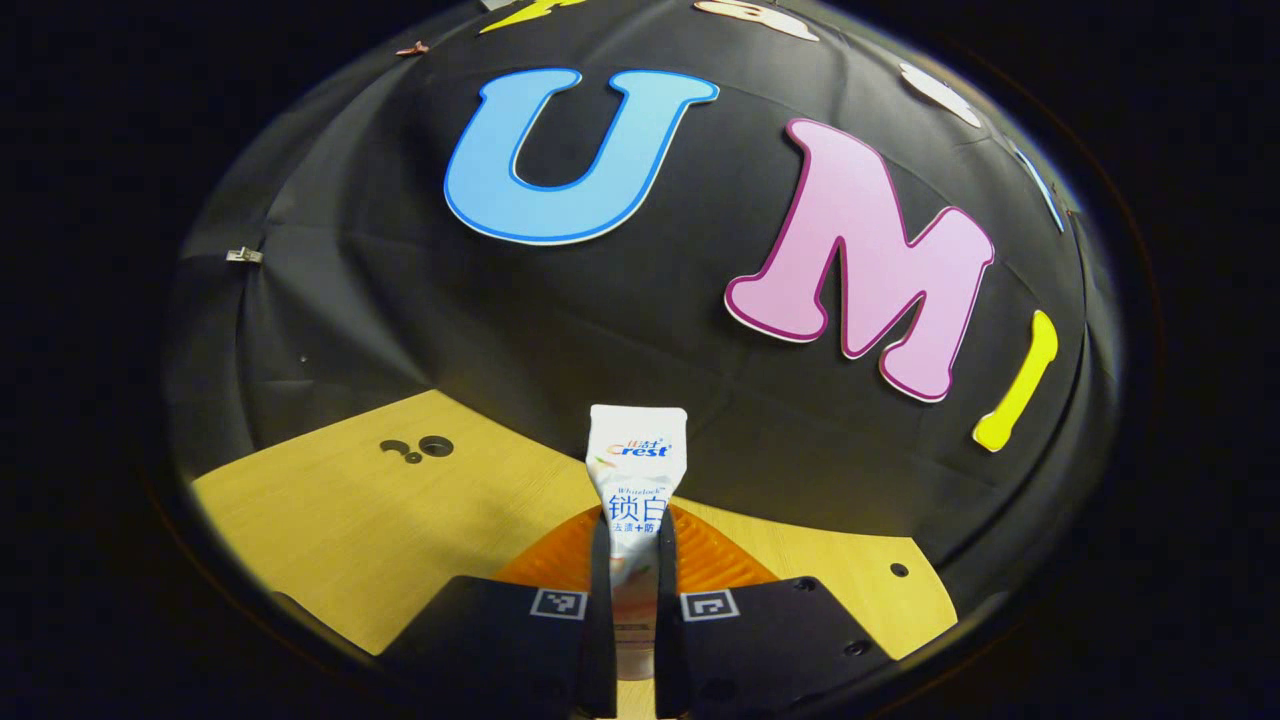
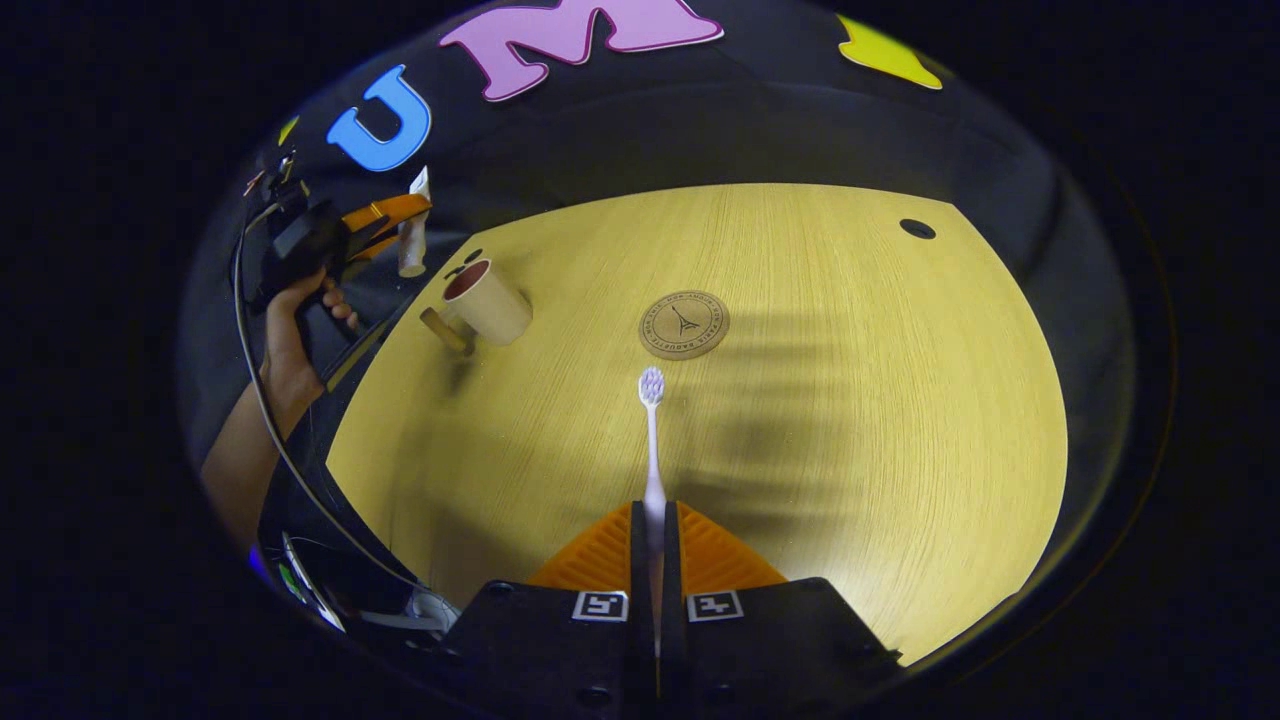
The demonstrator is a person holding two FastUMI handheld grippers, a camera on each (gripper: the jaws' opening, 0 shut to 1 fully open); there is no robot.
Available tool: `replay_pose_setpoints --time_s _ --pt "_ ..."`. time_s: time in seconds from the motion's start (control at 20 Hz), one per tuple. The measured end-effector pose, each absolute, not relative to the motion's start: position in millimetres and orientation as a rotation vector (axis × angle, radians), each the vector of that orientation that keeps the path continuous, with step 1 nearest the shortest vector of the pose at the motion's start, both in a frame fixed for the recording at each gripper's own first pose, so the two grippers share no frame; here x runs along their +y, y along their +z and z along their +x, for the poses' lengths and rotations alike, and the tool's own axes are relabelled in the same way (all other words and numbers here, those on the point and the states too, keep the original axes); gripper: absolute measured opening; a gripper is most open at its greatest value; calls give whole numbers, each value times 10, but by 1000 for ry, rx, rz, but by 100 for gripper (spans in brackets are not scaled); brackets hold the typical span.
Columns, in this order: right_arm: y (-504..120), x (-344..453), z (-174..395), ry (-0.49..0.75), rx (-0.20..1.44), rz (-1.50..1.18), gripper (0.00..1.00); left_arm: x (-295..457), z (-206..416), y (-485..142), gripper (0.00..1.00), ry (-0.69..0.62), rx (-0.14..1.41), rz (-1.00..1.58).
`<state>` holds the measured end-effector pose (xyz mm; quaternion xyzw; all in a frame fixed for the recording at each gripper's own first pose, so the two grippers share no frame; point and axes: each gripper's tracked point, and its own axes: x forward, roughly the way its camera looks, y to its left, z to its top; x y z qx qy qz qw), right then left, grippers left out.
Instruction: Put the toothbrush and toothpaste on the desktop into the cup, then pick up the cup and place it on the coaster on the desktop.
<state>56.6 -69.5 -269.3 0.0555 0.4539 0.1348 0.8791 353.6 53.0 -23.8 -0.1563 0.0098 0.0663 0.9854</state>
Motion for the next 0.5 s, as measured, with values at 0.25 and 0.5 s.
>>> replay_pose_setpoints --time_s 0.25,0.5 --pt "-2752 -759 636 259 967 144 7 592 3816 -443 20 161 -17 -349" --pt "-2788 -745 652 258 974 135 7 633 3857 -798 20 186 42 -360"
